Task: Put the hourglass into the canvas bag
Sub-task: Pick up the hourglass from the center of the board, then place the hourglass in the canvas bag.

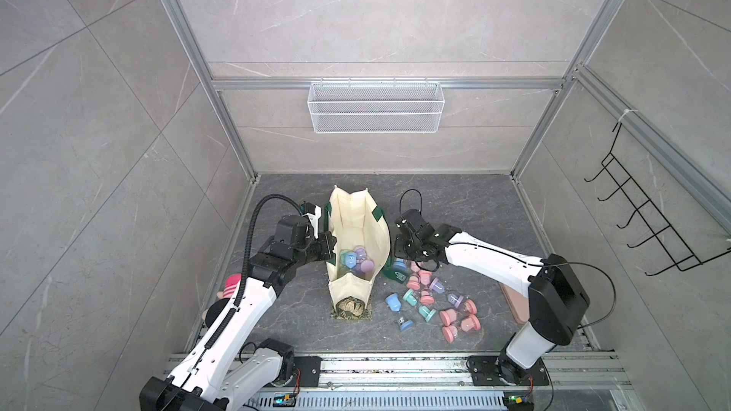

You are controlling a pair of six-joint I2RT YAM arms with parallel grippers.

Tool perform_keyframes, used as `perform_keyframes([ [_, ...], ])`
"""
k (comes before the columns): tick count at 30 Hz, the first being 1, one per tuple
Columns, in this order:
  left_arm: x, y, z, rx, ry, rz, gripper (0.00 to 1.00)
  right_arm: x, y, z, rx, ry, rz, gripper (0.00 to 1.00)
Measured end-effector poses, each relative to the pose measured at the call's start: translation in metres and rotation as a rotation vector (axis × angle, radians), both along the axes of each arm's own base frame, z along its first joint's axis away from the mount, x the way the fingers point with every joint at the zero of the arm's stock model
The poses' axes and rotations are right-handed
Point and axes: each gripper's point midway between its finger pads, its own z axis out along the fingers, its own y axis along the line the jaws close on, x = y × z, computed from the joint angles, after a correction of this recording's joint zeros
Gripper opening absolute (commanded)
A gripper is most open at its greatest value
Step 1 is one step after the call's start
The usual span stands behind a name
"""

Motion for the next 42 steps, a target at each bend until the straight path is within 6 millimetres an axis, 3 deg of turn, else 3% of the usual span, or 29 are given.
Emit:
perform_keyframes([
  [12,0.0,0.0,0.0,0.0,0.001,-0.001,0.0,-0.005,-0.03,0.055,-0.009,-0.12,-0.042,0.0],
  [20,0.0,0.0,0.0,0.0,0.001,-0.001,0.0,-0.014,-0.037,0.089,0.038,-0.177,-0.034,0.0],
  [25,0.0,0.0,0.0,0.0,0.001,-0.001,0.0,-0.023,-0.021,0.117,0.071,-0.23,0.026,0.0],
  [37,0.0,0.0,0.0,-0.001,0.001,0.0,0.0,-0.047,0.024,0.211,0.162,-0.425,0.18,0.0],
  [42,0.0,0.0,0.0,-0.001,0.001,0.0,0.0,-0.052,0.037,0.211,0.159,-0.432,0.225,0.0],
])
